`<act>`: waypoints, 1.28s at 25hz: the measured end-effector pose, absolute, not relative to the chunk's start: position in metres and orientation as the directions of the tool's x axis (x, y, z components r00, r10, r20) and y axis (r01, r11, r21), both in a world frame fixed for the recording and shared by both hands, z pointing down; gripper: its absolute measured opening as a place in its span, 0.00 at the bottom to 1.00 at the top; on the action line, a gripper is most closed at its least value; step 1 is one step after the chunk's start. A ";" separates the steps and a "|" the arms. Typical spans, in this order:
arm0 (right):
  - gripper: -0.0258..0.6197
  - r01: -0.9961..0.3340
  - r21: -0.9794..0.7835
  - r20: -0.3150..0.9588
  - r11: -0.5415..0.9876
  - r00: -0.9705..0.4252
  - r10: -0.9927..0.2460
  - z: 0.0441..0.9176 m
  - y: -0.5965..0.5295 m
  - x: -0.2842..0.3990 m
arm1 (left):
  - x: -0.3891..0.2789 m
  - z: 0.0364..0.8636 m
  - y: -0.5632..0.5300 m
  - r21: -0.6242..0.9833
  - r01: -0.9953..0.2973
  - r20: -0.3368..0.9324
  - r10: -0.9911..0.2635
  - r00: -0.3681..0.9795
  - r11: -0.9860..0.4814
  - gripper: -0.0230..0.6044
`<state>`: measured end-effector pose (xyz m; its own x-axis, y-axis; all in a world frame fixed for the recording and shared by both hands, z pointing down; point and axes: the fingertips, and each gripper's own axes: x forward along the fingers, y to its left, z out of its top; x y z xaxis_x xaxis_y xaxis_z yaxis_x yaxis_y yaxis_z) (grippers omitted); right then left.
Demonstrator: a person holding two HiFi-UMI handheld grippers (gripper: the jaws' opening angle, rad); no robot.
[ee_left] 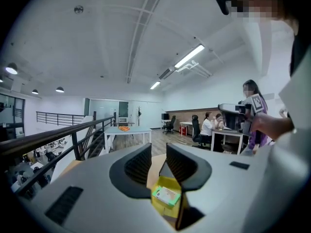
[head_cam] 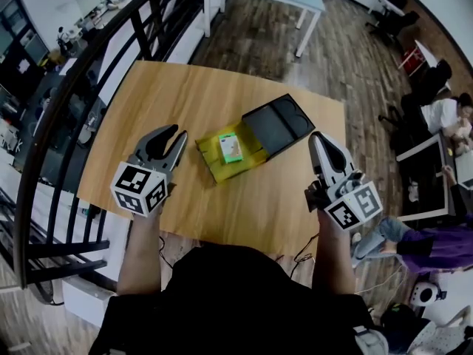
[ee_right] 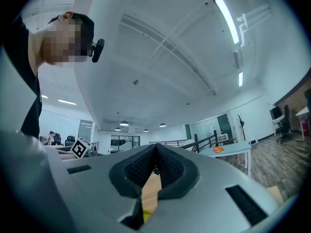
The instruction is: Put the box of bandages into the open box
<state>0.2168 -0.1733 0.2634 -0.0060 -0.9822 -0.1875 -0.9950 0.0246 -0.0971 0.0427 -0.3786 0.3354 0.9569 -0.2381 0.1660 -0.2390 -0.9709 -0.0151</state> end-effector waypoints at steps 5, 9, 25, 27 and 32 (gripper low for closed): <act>0.09 -0.996 -0.091 -0.165 0.026 -0.011 -0.986 0.276 -0.178 0.208 | 0.040 0.342 -0.374 -0.001 -0.242 0.168 -0.239 0.957 -0.970 0.20; 0.09 -0.995 -0.101 -0.130 0.022 -0.009 -0.991 0.290 -0.176 0.206 | 0.038 0.346 -0.371 0.005 -0.239 0.175 -0.235 0.956 -0.971 0.19; 0.09 -0.996 -0.090 -0.106 0.011 -0.001 -0.994 0.292 -0.182 0.216 | 0.037 0.353 -0.376 0.015 -0.246 0.187 -0.239 0.953 -0.969 0.18; 0.09 -0.996 -0.092 -0.117 0.008 0.003 -0.993 0.290 -0.182 0.218 | 0.039 0.352 -0.376 0.017 -0.243 0.181 -0.236 0.955 -0.970 0.18; 0.09 -0.994 -0.111 -0.120 0.015 -0.001 -0.993 0.294 -0.182 0.216 | 0.041 0.350 -0.376 0.018 -0.243 0.176 -0.236 0.956 -0.970 0.18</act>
